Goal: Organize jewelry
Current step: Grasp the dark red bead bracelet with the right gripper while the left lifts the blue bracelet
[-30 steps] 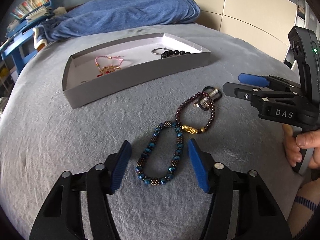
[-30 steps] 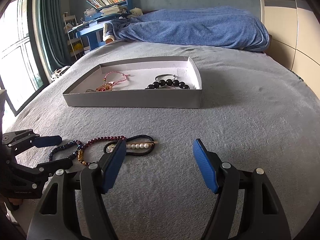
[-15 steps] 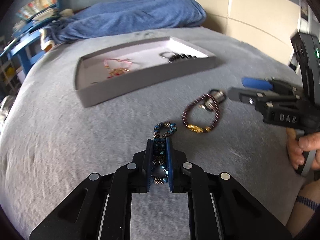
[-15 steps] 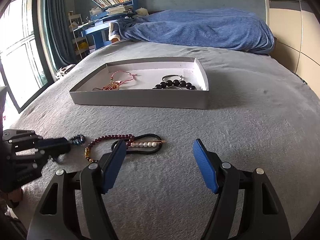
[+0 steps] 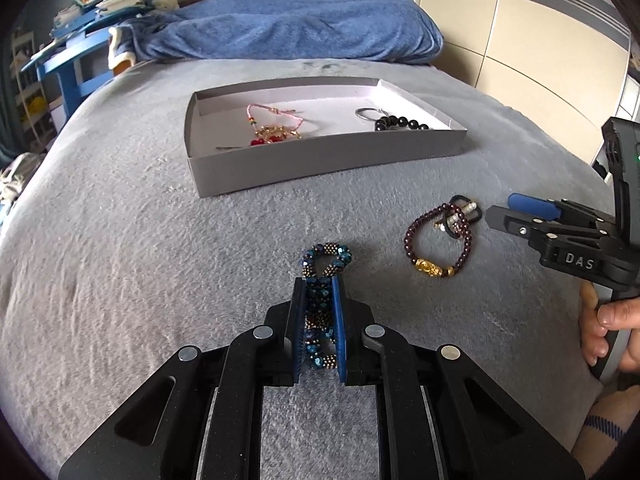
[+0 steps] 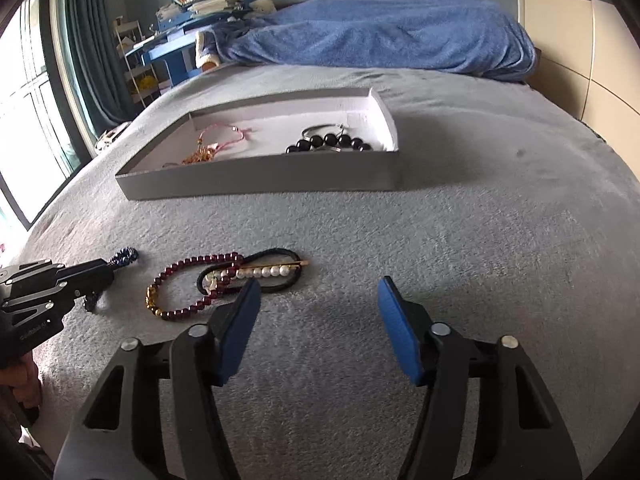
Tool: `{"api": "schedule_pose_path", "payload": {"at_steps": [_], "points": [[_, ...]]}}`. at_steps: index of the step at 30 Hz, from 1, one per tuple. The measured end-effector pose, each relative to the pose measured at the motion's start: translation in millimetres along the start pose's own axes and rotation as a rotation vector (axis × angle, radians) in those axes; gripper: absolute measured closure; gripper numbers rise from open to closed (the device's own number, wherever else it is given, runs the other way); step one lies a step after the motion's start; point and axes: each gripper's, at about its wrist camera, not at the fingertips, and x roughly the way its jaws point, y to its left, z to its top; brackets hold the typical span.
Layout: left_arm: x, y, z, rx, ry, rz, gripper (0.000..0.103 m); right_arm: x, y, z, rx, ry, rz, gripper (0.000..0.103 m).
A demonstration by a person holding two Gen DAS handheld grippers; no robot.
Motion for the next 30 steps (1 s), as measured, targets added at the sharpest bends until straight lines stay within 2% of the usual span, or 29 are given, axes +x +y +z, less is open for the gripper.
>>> {"api": "schedule_pose_path", "payload": {"at_steps": [6, 11, 15, 18, 21, 26, 30], "points": [[4, 5, 0, -0.025, 0.014, -0.013, 0.089, 11, 9, 2, -0.041, 0.052, 0.04, 0.047], [4, 5, -1, -0.029, 0.014, -0.016, 0.089, 13, 19, 3, -0.087, 0.06, 0.069, 0.046], [2, 5, -1, -0.026, 0.007, -0.011, 0.089, -1, 16, 1, -0.058, 0.002, 0.052, 0.046], [2, 5, 0, -0.024, 0.003, -0.006, 0.089, -14, 13, 0, -0.004, -0.03, 0.114, 0.047], [1, 3, 0, -0.021, -0.004, 0.0, 0.089, -13, 19, 0, -0.006, -0.006, 0.167, 0.049], [-5, 6, -1, -0.035, -0.027, 0.006, 0.092, -1, 34, 0, -0.05, 0.081, 0.23, 0.065], [-6, 6, 0, -0.038, -0.032, 0.005, 0.092, 3, 37, -4, -0.022, 0.132, 0.293, 0.066]]}}
